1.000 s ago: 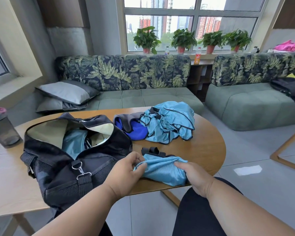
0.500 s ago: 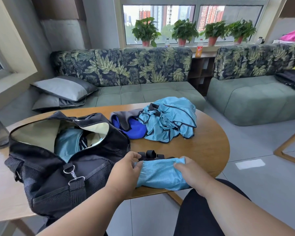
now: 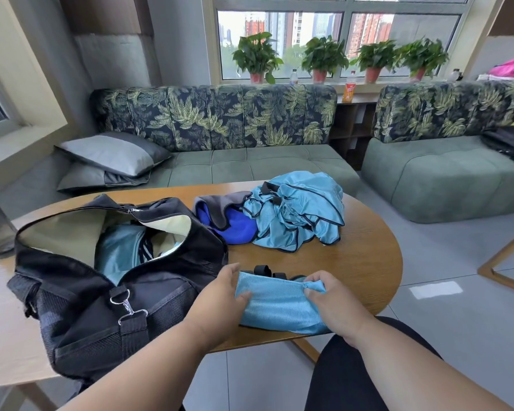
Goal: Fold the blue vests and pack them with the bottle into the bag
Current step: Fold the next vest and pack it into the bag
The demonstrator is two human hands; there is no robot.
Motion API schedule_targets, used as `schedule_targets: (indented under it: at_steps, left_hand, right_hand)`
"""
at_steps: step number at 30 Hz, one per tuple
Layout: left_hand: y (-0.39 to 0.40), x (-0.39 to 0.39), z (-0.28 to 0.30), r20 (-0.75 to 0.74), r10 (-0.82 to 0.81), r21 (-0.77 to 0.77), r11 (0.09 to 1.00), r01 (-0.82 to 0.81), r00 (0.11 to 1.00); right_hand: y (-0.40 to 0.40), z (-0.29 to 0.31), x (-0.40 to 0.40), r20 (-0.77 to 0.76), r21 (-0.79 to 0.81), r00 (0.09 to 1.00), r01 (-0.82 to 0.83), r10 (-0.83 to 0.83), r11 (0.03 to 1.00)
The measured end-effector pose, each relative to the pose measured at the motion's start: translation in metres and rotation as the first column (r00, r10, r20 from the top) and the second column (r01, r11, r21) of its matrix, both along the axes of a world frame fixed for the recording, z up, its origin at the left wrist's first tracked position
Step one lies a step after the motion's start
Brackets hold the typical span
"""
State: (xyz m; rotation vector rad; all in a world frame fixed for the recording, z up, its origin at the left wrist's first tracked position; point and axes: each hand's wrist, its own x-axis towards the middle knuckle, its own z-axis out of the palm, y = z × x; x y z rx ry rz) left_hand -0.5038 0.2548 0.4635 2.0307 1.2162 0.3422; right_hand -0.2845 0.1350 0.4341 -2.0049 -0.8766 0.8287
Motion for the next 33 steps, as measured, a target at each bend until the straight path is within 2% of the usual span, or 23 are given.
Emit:
schedule_targets:
  at_steps: [3, 6, 11, 15, 18, 20, 22, 26, 29, 33]
  left_hand:
    - [-0.005, -0.002, 0.002, -0.163, -0.048, 0.079, 0.995, 0.061, 0.985]
    - [-0.01, -0.001, -0.005, -0.225, -0.048, 0.136, 0.987, 0.081, 0.973]
    - [-0.016, 0.002, -0.009, -0.17, 0.024, 0.178, 0.984, 0.006, 0.985]
    - [-0.02, 0.014, -0.014, -0.245, 0.028, 0.184, 0.983, 0.018, 0.969]
    - [-0.015, 0.022, -0.012, -0.218, 0.053, 0.1, 0.994, -0.031, 0.975]
    - [-0.01, 0.024, -0.012, -0.105, 0.098, -0.033, 0.994, -0.102, 0.99]
    - [-0.007, 0.022, -0.014, 0.094, 0.18, -0.214, 0.964, -0.156, 0.979]
    - [-0.006, 0.009, -0.009, 0.387, 0.239, -0.384, 0.92, -0.08, 0.89]
    - [-0.011, -0.01, 0.015, 0.489, 0.134, -0.338, 0.94, 0.045, 0.862]
    - [-0.01, -0.038, 0.053, 0.478, -0.078, -0.188, 0.964, 0.188, 0.875]
  right_hand:
    - [0.001, -0.002, -0.001, 0.051, -0.02, 0.998, -0.023, 0.024, 1.0]
    - [0.001, 0.001, -0.003, 0.14, -0.041, 0.99, -0.019, 0.024, 0.999]
    - [0.003, 0.002, -0.002, 0.351, -0.16, 0.936, 0.03, 0.028, 0.987]
    - [0.006, 0.001, -0.004, 0.355, -0.219, 0.929, -0.027, 0.106, 0.975]
    - [0.005, 0.0, -0.003, 0.323, -0.206, 0.941, -0.038, 0.104, 0.978]
    - [0.004, 0.0, -0.003, 0.293, -0.18, 0.951, -0.044, 0.097, 0.983]
    - [0.002, 0.0, -0.002, 0.247, -0.103, 0.966, -0.051, 0.075, 0.993]
    - [-0.003, 0.001, -0.003, 0.054, 0.033, 0.993, -0.104, 0.102, 0.994]
    - [-0.008, 0.012, -0.01, -0.175, 0.107, 0.962, -0.191, 0.208, 0.976]
    - [-0.008, 0.032, -0.028, -0.432, 0.17, 0.835, -0.296, 0.341, 0.94]
